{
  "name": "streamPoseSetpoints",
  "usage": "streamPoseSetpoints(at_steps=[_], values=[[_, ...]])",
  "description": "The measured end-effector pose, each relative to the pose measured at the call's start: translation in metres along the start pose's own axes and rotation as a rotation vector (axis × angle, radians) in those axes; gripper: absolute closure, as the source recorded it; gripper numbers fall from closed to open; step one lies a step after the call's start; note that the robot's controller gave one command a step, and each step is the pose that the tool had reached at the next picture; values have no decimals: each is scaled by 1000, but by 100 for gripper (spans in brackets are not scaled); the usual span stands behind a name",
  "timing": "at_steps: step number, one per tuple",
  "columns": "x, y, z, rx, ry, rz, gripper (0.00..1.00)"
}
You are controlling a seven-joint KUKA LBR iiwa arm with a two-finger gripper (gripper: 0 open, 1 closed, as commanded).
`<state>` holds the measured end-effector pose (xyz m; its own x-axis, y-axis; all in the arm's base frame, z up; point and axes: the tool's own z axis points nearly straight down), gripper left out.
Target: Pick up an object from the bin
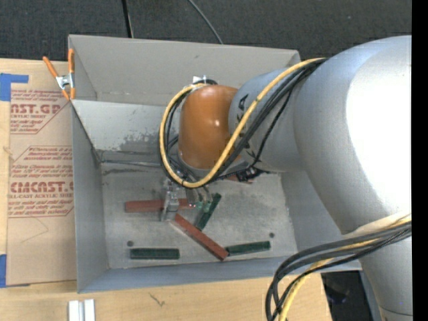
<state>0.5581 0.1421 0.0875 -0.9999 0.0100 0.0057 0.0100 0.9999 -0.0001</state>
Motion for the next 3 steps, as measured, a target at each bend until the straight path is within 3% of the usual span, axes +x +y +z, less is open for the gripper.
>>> streamPoseSetpoints(at_steps=[3], values=[[-1, 0, -58, -2, -9, 0, 100]])
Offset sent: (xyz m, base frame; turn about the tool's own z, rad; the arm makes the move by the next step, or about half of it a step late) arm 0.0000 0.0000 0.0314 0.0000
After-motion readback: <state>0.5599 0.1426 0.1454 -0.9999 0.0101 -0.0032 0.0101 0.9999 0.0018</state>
